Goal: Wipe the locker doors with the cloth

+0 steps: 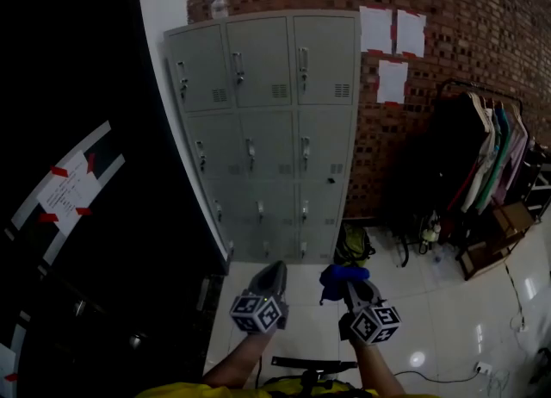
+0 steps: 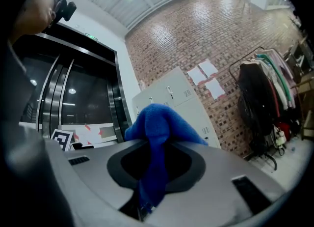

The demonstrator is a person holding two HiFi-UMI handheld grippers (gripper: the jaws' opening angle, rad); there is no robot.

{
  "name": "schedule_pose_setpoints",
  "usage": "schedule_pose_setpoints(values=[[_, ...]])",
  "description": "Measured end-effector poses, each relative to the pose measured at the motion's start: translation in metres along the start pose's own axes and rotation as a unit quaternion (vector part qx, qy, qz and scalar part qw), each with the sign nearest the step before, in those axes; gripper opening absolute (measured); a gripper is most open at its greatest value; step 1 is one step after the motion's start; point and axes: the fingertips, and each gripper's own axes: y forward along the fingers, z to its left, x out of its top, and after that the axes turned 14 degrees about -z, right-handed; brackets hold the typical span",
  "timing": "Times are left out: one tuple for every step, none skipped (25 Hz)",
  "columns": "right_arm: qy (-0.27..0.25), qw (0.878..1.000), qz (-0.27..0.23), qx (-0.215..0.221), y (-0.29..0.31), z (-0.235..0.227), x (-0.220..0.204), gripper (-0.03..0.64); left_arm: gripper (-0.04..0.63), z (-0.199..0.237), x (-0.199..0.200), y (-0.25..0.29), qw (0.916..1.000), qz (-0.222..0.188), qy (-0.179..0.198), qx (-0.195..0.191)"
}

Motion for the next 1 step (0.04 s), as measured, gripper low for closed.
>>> schedule_pose_setpoints(values=[[-0.002,1.000,-0.001,0.000,-0.0013,0.0037,-0.0003,0.068,-0.008,0.0002,0.0007,-0.0029,1.0000,0.001,-0.001,0.000]])
